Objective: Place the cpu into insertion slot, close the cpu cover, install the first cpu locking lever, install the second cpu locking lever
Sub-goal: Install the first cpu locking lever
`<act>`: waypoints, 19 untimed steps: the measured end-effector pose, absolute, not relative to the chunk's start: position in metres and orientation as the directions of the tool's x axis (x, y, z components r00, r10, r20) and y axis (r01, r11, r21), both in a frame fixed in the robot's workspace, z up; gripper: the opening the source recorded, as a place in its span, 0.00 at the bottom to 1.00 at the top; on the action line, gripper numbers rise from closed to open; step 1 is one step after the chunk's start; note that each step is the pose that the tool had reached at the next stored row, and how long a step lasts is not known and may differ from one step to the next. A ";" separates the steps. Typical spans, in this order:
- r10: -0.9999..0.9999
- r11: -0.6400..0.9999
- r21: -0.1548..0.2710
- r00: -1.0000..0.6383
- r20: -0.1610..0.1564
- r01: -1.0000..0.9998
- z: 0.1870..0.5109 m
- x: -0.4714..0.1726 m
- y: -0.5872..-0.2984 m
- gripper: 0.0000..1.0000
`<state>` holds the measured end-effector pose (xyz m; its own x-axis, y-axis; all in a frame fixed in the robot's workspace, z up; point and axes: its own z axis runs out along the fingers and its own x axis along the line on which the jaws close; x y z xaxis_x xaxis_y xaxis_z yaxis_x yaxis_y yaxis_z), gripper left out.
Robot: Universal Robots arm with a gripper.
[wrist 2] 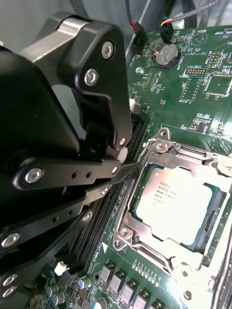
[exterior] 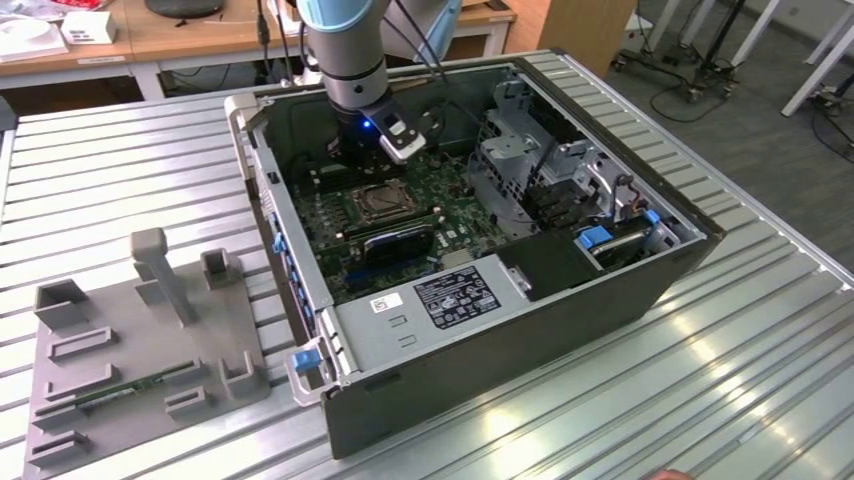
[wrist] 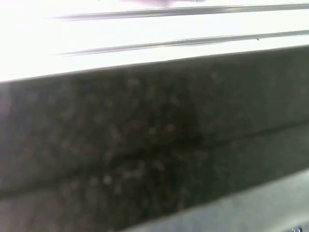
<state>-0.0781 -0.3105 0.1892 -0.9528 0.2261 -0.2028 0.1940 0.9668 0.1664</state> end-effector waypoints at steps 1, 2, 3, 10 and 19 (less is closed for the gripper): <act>0.226 0.967 0.166 -0.953 -0.203 0.194 0.189 -0.078 -0.310 0.11; 0.226 0.967 0.166 -0.953 -0.203 0.194 0.189 -0.078 -0.310 0.11; 0.226 0.967 0.166 -0.953 -0.203 0.194 0.190 -0.078 -0.310 0.11; 0.226 0.967 0.167 -0.953 -0.203 0.194 0.197 -0.078 -0.310 0.11; 0.226 0.967 0.167 -0.953 -0.203 0.194 0.208 -0.078 -0.310 0.11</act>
